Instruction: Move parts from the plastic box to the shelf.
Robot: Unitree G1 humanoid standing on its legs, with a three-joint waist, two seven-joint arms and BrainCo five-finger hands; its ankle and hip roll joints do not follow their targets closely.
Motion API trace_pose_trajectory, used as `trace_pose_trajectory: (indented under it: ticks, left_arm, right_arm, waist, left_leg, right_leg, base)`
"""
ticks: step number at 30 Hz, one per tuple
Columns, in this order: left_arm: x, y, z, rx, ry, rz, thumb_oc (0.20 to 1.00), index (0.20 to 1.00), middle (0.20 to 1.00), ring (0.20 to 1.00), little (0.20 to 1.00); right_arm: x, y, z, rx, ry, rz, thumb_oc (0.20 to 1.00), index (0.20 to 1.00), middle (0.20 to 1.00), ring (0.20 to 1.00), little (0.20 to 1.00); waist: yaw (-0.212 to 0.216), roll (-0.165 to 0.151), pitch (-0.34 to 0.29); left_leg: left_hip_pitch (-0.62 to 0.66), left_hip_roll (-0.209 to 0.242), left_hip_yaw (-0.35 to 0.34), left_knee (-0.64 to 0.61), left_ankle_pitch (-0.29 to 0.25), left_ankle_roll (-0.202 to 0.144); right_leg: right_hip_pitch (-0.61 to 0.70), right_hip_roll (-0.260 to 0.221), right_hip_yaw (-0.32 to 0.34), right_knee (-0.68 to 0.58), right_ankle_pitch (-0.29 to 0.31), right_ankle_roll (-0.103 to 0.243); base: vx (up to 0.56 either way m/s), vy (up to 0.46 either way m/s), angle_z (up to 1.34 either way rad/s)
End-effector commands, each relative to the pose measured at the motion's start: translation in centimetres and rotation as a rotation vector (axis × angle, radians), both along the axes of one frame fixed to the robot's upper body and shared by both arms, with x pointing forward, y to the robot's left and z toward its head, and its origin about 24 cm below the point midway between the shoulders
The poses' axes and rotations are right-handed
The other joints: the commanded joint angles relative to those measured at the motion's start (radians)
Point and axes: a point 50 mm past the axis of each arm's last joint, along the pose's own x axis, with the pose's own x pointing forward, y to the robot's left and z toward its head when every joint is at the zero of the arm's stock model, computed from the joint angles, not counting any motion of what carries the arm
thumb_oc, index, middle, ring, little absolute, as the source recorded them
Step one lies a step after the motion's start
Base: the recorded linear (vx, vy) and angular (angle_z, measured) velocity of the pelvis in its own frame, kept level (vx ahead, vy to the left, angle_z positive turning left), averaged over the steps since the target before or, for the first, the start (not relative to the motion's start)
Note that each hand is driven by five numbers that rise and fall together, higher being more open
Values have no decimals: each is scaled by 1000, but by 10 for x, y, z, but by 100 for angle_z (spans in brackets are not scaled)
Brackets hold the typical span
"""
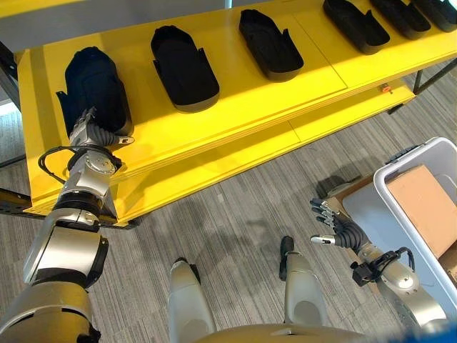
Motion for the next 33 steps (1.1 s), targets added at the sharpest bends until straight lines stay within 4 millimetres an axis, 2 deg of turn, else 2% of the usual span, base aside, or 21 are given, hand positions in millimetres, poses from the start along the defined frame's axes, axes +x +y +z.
trace_pose_trajectory:
  ticks: [1,5,11,33]
  left_arm:
    - [-6,20,26,74,-28,55,1000,1000,1000,1000,1000]
    - [-4,20,37,162,-10,40,1000,1000,1000,1000,1000]
    - [-2,18,47,205,-19,22,1000,1000,1000,1000,1000]
    - [0,20,65,168,-76,39,1000,1000,1000,1000,1000]
  right_arm:
    - [0,-9,16,-2,-62,6,1000,1000,1000,1000,1000]
    - [0,-11,17,-8,-68,1,1000,1000,1000,1000,1000]
    - [-1,-11,17,-7,-68,4,1000,1000,1000,1000,1000]
    - [-3,-15,15,-5,-53,-3,1000,1000,1000,1000,1000]
  waist:
    - [3,-7,-76]
    - [1,-7,-76]
    - [1,-7,-77]
    - [-5,-9,-90]
  left_leg:
    - [6,16,-18,-89,168,-17]
    - [0,15,-18,-86,167,-16]
    - [-5,16,-18,-84,167,-15]
    - [-21,16,-23,-76,165,-15]
  right_leg:
    - [-3,-53,88,138,-42,31]
    - [-10,-53,92,142,-42,33]
    - [-18,-53,94,146,-42,33]
    - [-37,-47,99,156,-40,32]
  base:
    - [0,0,0]
    - [0,0,0]
    - [0,0,0]
    - [0,0,0]
